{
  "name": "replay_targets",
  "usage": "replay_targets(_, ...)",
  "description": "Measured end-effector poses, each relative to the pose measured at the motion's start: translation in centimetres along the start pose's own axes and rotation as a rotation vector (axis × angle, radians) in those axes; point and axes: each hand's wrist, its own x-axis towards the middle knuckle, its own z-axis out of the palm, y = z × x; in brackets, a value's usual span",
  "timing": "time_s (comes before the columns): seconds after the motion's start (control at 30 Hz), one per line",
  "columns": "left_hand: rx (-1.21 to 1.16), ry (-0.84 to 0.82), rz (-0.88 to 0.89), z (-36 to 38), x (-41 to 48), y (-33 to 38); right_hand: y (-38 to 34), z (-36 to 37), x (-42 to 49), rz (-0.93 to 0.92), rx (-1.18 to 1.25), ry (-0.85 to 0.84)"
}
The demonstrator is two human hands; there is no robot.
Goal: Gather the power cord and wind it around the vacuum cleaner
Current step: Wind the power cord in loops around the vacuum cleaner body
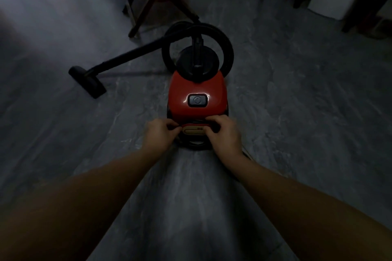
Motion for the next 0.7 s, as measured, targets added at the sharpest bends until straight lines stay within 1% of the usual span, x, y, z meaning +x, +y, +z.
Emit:
replay_targets(0.13, -0.038, -0.006, -0.054, 0.0, 0.2, 0.1, 0.0, 0.5, -0.1, -0.022, -0.012, 0.021)
replay_targets(0.3, -0.082, -0.033, -0.064, 0.0, 0.3, 0.0, 0.2, 1.7, -0.4, -0.005, 0.007, 0.061)
replay_targets(0.43, -0.104, -0.051, -0.077, -0.1, 0.4, 0.0, 0.0, 2.3, -0.2, 0.049, 0.037, 0.081)
replay_targets(0.7, -0.140, -0.061, -0.084, 0.1, 0.8, -0.3, 0.2, 2.2, 0.3, 0.043, -0.019, 0.082)
